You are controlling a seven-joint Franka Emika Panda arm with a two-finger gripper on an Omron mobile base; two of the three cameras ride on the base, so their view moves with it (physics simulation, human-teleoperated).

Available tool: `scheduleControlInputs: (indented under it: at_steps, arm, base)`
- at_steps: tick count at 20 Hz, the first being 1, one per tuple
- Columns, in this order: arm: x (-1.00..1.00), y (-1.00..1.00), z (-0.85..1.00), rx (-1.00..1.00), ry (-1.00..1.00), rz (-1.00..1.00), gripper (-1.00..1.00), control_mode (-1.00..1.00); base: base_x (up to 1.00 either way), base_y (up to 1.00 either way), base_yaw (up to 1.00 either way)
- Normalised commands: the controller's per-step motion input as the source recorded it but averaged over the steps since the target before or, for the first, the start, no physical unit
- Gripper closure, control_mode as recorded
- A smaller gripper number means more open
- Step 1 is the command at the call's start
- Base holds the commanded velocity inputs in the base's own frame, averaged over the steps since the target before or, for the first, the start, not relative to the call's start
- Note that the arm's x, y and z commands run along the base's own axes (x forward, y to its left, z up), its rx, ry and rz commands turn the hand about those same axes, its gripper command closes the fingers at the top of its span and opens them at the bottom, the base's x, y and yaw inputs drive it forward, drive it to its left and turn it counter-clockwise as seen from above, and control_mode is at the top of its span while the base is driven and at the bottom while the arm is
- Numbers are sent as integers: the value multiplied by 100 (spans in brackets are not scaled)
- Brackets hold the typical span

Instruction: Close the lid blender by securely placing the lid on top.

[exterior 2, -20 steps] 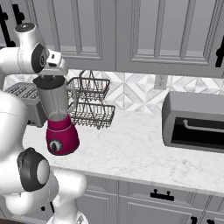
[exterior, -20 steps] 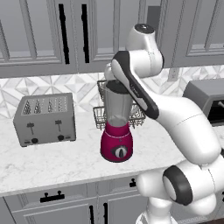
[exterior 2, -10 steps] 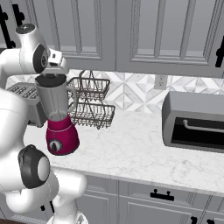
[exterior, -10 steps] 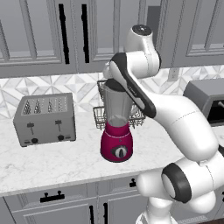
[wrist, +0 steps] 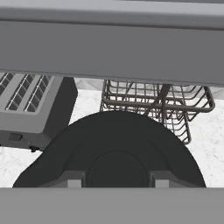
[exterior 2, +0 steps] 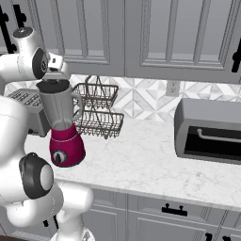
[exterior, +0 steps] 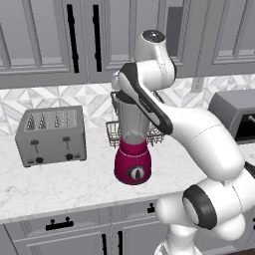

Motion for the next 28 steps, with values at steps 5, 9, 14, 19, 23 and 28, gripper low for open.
scheduleControlInputs:
  at_steps: [5,9,14,19,23,28]
  arm:
    - [1,16,0,0,0,0,100,-100]
    - [11,0,-2,0,0,0,100,-100]
    - [18,0,-7,0,0,0,100,-100]
    - [16,0,-14,0,-1,0,100,-100]
    - [1,0,-22,0,-4,0,100,-100]
    - [0,0,-31,0,-5,0,100,-100]
  base:
    - [0,0,0]
    - [0,0,0]
    - [0,0,0]
    - [0,0,0]
    - [0,0,0]
    - [0,0,0]
